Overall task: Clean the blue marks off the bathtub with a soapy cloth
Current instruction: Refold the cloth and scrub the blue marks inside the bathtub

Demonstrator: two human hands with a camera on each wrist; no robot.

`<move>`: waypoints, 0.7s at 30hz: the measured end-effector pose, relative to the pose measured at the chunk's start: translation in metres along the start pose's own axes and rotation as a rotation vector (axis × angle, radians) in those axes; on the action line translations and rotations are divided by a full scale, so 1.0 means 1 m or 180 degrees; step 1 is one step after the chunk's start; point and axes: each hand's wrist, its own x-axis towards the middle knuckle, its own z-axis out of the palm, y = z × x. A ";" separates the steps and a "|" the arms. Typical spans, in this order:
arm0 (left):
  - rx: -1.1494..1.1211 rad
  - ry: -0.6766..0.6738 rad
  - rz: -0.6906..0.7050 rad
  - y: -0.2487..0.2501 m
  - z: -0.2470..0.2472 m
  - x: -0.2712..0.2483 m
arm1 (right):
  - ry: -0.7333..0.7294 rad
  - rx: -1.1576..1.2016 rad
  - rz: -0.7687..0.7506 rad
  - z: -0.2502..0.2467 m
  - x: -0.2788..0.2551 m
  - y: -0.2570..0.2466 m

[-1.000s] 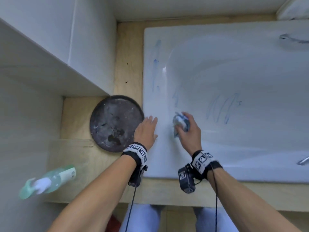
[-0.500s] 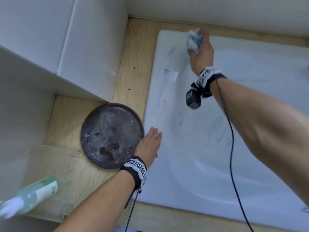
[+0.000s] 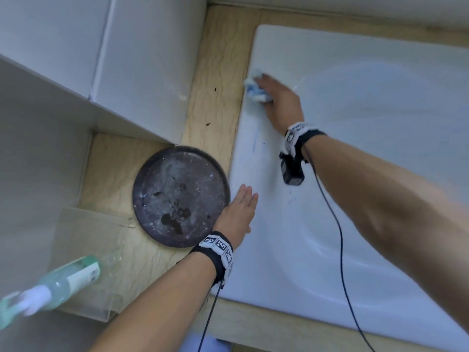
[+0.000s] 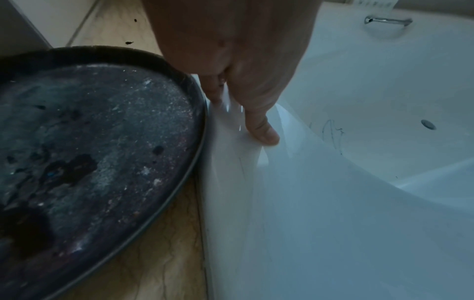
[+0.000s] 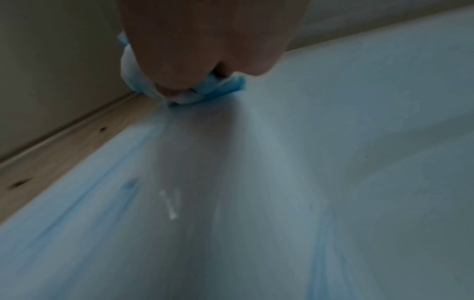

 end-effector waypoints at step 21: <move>-0.0326 0.0201 -0.0070 0.001 0.008 -0.001 | -0.0568 -0.0430 -0.0038 0.005 -0.012 -0.034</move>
